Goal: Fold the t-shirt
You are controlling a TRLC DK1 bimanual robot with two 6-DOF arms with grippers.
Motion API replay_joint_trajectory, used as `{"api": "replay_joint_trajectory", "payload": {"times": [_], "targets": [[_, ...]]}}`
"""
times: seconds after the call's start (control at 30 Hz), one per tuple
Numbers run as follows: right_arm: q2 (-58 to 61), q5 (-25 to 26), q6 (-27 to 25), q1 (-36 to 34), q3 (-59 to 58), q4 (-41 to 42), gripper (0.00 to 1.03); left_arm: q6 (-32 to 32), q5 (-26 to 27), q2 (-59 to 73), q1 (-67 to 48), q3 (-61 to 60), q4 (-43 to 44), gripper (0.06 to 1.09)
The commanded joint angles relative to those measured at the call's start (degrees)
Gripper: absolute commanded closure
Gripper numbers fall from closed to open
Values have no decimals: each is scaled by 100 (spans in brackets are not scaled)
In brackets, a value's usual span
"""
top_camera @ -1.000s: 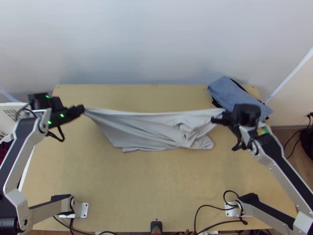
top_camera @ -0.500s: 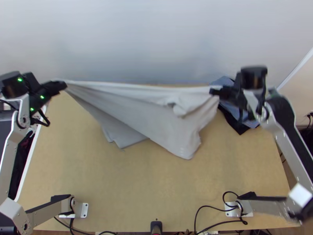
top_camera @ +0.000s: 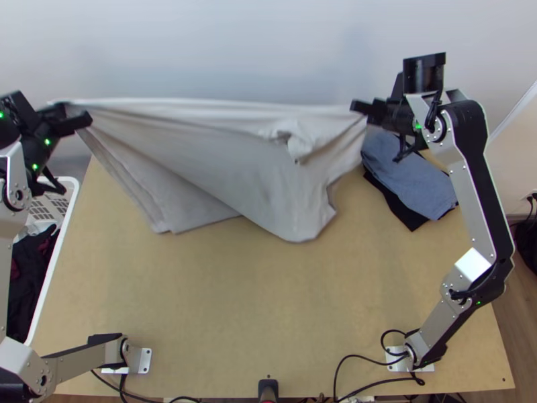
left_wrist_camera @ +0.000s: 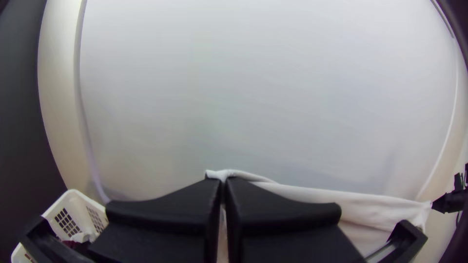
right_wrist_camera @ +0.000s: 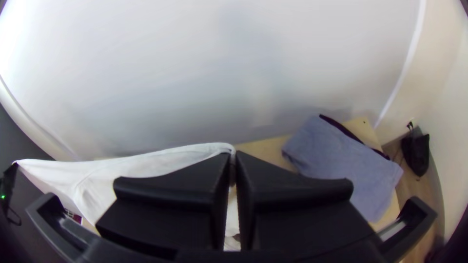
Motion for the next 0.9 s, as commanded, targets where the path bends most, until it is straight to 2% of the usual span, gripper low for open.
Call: {"api": "replay_joint_trajectory", "payload": {"times": [0.0, 0.13, 0.2, 0.27, 0.5, 0.63, 0.87], "targets": [[-117, 71, -230, -157, 237, 779, 100, 366, -394, 109, -82, 443, 410, 105], [-275, -290, -432, -324, 237, 1991, 100, 507, -816, 135, -222, 575, 928, 105], [-363, -263, -441, -429, 299, 2405, 100, 515, -1009, 144, -249, 646, 1148, 105], [-442, -9, -678, -412, 308, 2712, 100, 524, -1123, 144, -275, 698, 1333, 105], [-1303, 18, -775, -394, 35, 3248, 100, 700, -1440, -129, -460, 769, 1746, 105], [-2068, 0, -942, -385, -97, 3266, 100, 797, -1510, -436, -469, 769, 2045, 105], [-3782, -220, -1048, -333, -1028, 3266, 100, 788, -1563, -1210, -477, 602, 2106, 105]]}}
